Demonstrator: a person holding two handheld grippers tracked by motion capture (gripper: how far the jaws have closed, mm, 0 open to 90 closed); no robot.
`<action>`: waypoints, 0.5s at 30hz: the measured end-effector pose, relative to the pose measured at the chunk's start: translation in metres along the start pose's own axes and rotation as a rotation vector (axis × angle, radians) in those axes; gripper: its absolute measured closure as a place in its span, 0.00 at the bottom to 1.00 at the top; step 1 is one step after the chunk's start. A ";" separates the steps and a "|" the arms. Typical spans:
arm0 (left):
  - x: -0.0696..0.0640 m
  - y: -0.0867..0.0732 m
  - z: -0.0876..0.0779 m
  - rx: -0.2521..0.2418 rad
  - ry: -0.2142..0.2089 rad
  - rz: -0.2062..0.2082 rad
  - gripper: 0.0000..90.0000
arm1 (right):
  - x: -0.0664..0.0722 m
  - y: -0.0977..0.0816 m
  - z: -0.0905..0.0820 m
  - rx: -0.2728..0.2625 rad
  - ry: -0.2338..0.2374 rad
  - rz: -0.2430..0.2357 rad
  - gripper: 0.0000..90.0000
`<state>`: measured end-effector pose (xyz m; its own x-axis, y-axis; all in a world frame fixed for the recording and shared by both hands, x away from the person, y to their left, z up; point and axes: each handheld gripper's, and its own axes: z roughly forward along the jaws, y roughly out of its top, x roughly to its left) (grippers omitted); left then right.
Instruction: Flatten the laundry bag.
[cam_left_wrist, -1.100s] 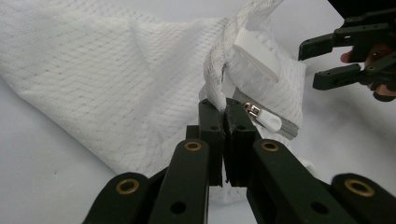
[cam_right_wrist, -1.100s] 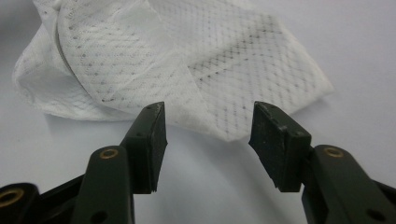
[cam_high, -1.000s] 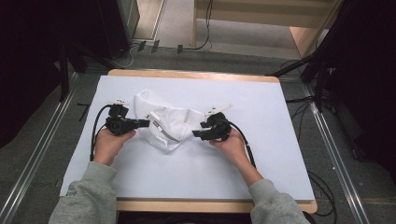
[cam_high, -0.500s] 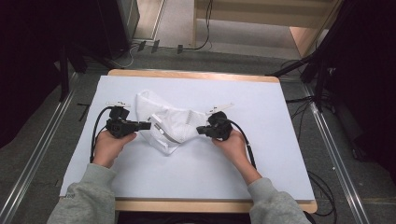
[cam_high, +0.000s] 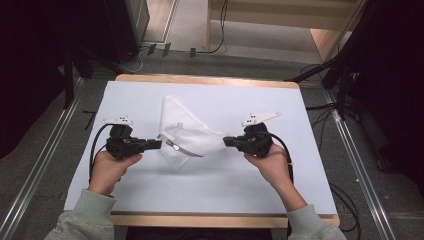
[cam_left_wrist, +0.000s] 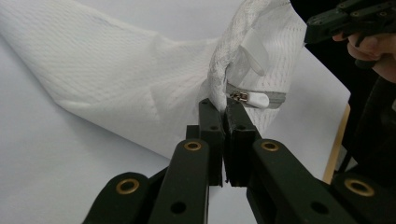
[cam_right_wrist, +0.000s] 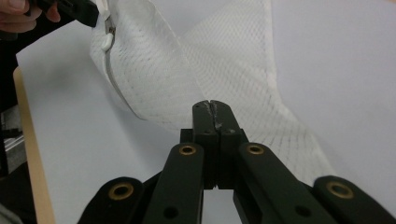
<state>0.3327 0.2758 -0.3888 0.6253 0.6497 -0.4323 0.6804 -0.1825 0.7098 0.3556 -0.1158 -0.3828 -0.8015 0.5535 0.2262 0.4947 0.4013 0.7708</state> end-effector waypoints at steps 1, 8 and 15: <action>0.002 0.000 -0.001 -0.007 0.009 -0.009 0.99 | 0.000 0.005 0.002 -0.003 -0.005 -0.006 1.00; 0.020 -0.005 -0.008 0.013 0.119 -0.037 0.98 | -0.013 0.042 0.040 0.013 -0.015 -0.021 1.00; 0.037 -0.015 -0.021 0.005 0.167 -0.078 0.86 | -0.019 0.065 0.087 0.059 -0.041 -0.023 1.00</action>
<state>0.3382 0.3178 -0.4038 0.4985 0.7753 -0.3877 0.7266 -0.1298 0.6747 0.4327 -0.0365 -0.3890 -0.7990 0.5728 0.1832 0.4961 0.4556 0.7391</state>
